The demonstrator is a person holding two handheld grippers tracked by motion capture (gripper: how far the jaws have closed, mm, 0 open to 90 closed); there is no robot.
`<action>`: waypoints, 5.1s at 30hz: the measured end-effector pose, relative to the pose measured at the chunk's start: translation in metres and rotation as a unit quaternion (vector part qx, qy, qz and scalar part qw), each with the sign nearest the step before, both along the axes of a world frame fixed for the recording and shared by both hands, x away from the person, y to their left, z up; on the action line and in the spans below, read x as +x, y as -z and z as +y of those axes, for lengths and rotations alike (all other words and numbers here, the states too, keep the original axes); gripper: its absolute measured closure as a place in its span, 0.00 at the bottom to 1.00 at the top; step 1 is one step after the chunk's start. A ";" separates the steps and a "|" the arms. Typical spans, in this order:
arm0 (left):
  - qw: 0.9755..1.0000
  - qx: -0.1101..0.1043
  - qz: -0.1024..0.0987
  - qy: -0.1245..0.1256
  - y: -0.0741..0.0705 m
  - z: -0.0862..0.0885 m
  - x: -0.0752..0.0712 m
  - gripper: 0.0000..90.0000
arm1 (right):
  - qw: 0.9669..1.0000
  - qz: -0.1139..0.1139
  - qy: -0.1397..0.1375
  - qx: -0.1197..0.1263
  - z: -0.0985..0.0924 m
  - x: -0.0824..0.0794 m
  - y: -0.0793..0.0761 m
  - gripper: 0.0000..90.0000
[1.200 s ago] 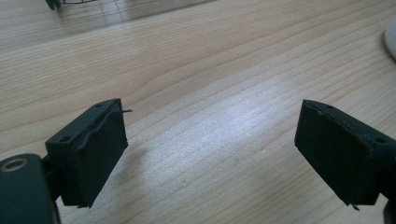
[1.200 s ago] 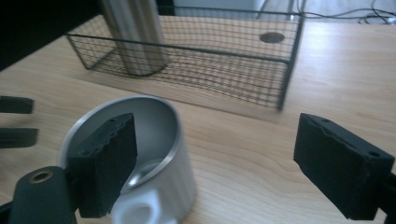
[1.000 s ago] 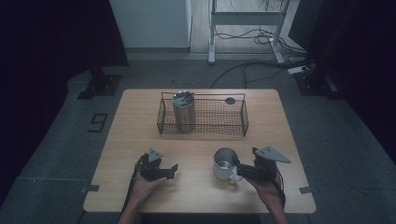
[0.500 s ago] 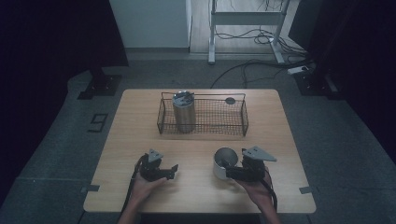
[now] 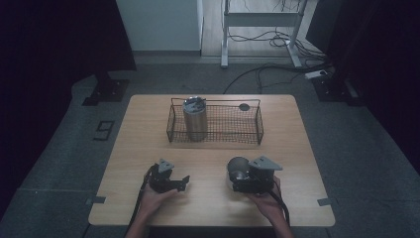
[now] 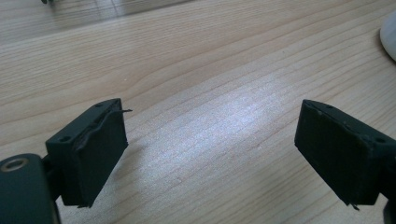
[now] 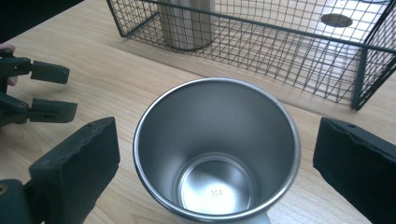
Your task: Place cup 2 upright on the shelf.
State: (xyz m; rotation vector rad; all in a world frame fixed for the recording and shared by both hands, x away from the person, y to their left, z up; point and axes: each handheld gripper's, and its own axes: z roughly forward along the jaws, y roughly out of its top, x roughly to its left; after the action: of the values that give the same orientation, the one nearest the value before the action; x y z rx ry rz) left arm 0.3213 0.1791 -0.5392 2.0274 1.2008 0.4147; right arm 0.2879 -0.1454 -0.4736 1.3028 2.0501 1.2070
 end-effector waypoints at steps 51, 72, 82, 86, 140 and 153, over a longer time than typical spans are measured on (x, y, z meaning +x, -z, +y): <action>1.000 0.006 0.002 0.004 0.000 0.001 -0.002 0.11 | 0.999 0.009 -0.011 -0.046 0.008 0.013 0.027 0.08; 1.000 -0.008 0.014 0.004 0.005 -0.002 -0.003 0.12 | 1.000 -0.006 0.011 -0.020 -0.010 0.015 0.007 0.08; 1.000 0.011 0.013 0.012 0.007 -0.009 -0.005 0.14 | 0.999 -0.014 0.027 -0.018 -0.004 0.020 -0.014 0.08; 1.000 0.012 0.016 0.011 0.007 -0.010 -0.005 0.14 | 0.999 -0.015 0.025 -0.019 0.000 0.021 -0.025 0.08; 1.000 0.015 0.017 0.004 0.008 -0.010 -0.003 0.14 | 0.999 -0.032 0.018 0.010 0.006 0.092 -0.094 0.08; 1.000 0.014 0.016 0.004 0.007 -0.010 -0.003 0.14 | 0.999 -0.034 0.027 0.005 0.001 0.112 -0.100 0.08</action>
State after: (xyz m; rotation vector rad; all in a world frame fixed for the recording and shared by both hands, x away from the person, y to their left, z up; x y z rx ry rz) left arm 0.3181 0.1694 -0.5467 2.0693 1.2124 0.3974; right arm 0.3995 -0.1443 -0.3734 1.2953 1.9528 1.2226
